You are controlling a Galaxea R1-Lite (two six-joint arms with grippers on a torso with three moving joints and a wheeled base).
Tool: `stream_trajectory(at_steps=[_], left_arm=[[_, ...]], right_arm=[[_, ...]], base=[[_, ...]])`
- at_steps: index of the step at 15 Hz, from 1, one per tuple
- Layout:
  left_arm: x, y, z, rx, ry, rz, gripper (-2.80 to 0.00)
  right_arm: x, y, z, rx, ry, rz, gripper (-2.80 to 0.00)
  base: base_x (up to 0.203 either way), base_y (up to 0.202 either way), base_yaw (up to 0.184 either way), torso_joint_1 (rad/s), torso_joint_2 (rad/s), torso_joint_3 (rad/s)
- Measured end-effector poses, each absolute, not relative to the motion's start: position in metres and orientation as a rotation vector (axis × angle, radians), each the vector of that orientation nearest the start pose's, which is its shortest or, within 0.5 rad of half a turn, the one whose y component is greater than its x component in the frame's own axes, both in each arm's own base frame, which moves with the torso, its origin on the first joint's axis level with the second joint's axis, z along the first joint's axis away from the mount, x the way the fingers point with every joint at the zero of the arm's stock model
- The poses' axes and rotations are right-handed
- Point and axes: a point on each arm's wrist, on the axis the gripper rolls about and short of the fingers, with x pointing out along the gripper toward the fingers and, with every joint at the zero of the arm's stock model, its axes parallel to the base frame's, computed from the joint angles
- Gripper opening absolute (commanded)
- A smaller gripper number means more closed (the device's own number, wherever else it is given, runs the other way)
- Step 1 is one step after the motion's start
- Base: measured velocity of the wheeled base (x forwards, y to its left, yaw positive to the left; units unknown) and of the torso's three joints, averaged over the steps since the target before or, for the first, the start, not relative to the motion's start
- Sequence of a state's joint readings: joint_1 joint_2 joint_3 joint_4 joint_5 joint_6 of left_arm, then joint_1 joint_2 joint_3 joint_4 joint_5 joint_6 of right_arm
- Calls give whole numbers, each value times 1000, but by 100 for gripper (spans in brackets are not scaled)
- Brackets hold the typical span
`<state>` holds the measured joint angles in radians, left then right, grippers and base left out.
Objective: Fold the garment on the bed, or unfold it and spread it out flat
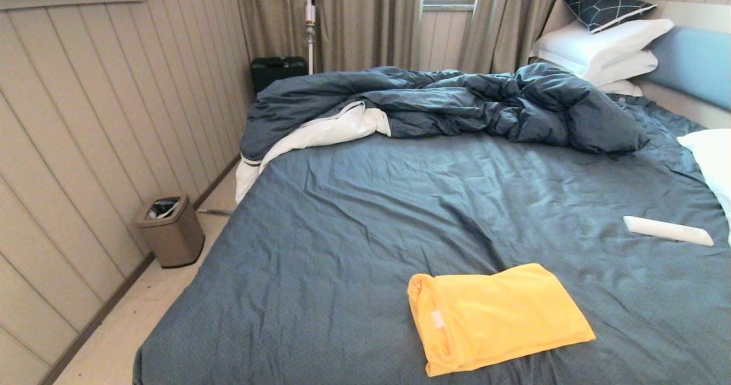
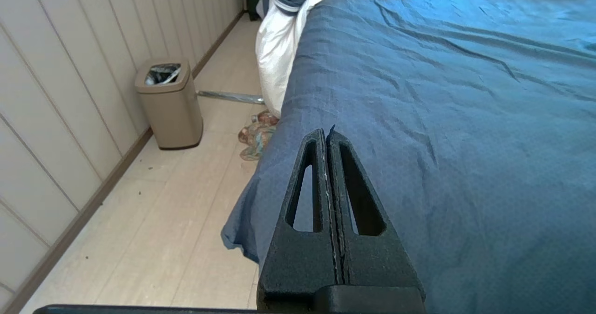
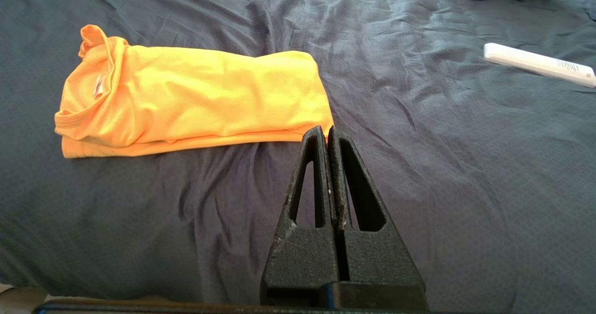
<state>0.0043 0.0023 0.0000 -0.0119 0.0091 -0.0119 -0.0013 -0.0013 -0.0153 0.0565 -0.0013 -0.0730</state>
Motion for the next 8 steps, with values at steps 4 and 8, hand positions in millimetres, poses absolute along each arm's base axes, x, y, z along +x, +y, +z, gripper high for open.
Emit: stream_trajectory(at_steps=[4, 8], left_arm=[[-23, 0, 77, -12, -9, 13, -280], [-23, 0, 77, -12, -9, 13, -280]], right_arm=[[-24, 0, 74, -73, 40, -1, -280], [-24, 0, 74, -73, 40, -1, -280]], base=[[0, 0, 0, 0, 0, 0], [0, 0, 0, 0, 0, 0]])
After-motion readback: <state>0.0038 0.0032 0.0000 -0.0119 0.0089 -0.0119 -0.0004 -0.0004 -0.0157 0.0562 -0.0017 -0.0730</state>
